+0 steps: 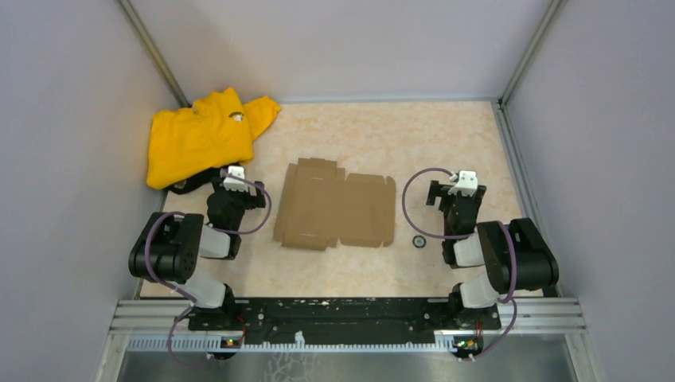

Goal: Fold the paper box

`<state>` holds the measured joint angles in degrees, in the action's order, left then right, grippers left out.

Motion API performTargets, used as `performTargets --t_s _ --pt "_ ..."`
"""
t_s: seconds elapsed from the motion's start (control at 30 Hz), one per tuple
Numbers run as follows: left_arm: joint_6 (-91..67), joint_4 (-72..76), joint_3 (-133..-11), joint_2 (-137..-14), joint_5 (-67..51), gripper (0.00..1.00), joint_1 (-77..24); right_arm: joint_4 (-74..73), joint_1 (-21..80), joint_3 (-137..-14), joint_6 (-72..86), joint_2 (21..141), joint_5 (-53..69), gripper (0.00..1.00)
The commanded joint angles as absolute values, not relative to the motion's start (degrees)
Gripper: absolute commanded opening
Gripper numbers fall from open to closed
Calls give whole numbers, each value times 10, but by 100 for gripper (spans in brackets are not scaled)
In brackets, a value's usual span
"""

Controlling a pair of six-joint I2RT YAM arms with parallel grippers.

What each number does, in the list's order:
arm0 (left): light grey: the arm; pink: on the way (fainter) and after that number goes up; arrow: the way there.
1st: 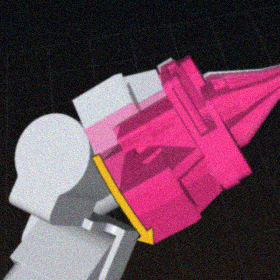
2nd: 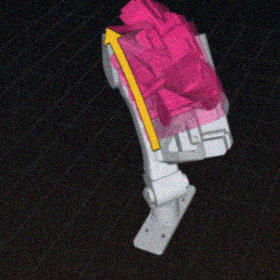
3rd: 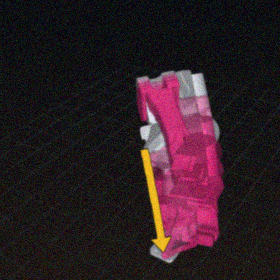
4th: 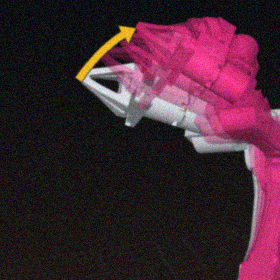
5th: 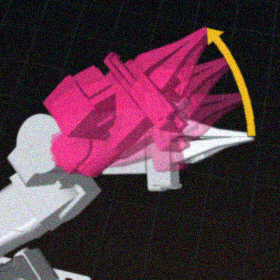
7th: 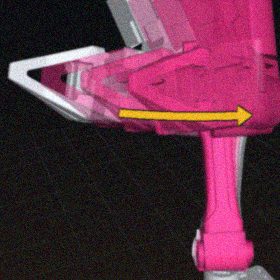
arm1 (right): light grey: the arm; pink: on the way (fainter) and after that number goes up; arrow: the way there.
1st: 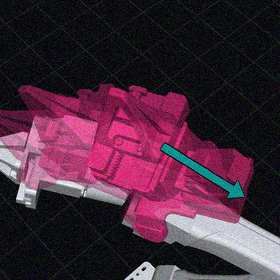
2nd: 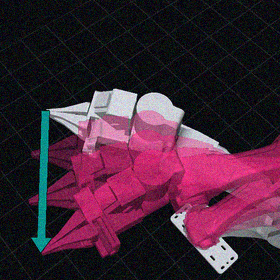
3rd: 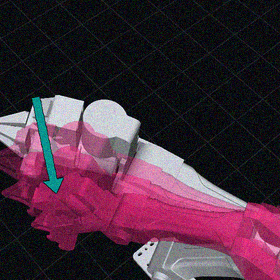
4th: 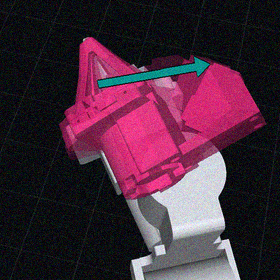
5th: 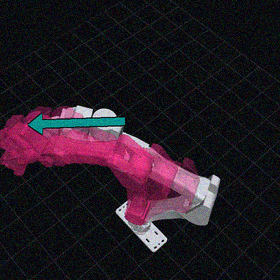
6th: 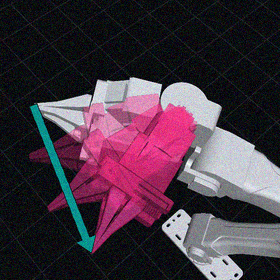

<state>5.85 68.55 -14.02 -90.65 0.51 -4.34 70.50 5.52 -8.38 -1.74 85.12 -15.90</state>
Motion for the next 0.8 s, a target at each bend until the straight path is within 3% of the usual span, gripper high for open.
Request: performTargets --t_s 0.0,0.3,0.4,0.53,0.63,0.77 --pt "54 703 -152 -911 -9 99 -39 725 52 -97 -11 839 -149 99" --pt "52 705 -152 -904 17 99 -39 727 52 -95 -11 839 -149 99" --pt "61 571 -190 -836 -6 99 -44 721 52 -95 -9 819 -171 99" --pt "-13 440 -252 -748 19 99 -75 516 52 -147 -9 673 -113 99" --pt "-121 326 -330 -705 49 99 -90 388 52 -204 83 568 -103 99" --pt "-212 76 -505 -703 40 99 -128 173 53 -338 137 535 -54 99"
